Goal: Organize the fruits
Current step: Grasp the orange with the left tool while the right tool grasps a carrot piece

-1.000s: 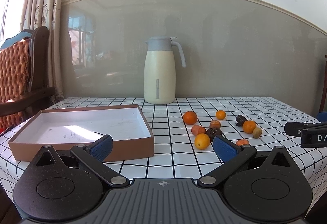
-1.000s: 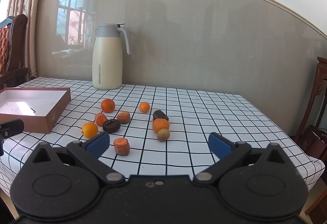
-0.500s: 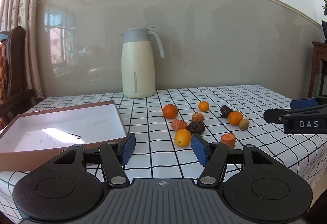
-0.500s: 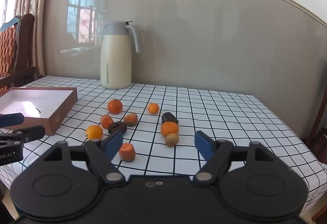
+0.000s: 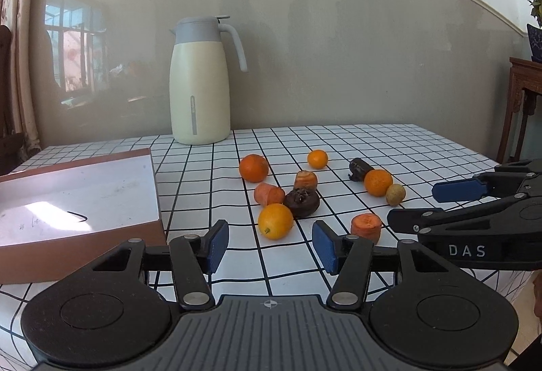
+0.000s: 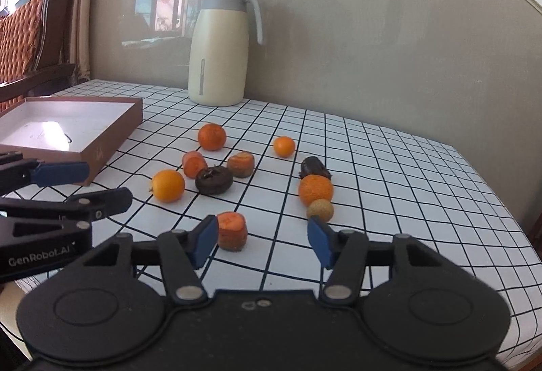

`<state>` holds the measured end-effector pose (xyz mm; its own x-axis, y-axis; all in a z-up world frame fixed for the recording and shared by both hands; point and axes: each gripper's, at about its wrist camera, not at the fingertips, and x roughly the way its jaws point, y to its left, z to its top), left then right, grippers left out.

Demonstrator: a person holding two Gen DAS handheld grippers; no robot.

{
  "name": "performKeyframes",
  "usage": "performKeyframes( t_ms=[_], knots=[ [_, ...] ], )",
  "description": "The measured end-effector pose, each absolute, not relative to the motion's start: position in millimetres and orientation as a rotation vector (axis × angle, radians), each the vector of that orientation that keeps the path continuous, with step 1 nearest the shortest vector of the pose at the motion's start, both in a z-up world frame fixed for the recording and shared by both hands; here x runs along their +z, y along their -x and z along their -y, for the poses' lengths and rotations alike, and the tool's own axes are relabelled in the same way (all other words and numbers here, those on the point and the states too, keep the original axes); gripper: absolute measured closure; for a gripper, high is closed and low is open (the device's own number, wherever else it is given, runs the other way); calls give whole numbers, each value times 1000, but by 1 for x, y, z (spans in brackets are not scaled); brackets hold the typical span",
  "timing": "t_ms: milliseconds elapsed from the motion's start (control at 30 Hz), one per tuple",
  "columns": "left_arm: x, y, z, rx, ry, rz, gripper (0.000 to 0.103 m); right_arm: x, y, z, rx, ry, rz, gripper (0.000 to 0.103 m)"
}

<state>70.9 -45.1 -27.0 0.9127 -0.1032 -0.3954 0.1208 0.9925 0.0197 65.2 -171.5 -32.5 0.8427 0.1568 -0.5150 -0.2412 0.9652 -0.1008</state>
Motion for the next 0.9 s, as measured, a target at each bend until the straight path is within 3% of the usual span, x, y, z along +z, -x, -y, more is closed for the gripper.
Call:
performKeyframes(
  t_ms=[200,333,433,733,767,800,833,900],
  knots=[
    [-33,-84,42,-119,-30,-440,48,-51,-92,157,261,175,-624,70],
    [-37,-99,46,-130,-30,-450,48,-56,-102,156,261,169,-637,72],
    [-41,-114,50,-139,-29,-468,48,-58,-110,158,252,162,-647,83],
    [-54,-147,61,-142,-18,-527,48,-60,-128,169,226,135,-646,83],
    [-55,-148,62,-141,-21,-529,48,-60,-128,169,226,128,-646,83],
    [-55,-150,63,-146,-21,-536,65,-60,-128,170,227,125,-647,83],
    [-56,-150,64,-144,-21,-544,69,-60,-129,169,226,127,-648,83],
    [-57,-149,64,-142,-24,-541,69,-60,-130,169,227,125,-650,83]
  ],
)
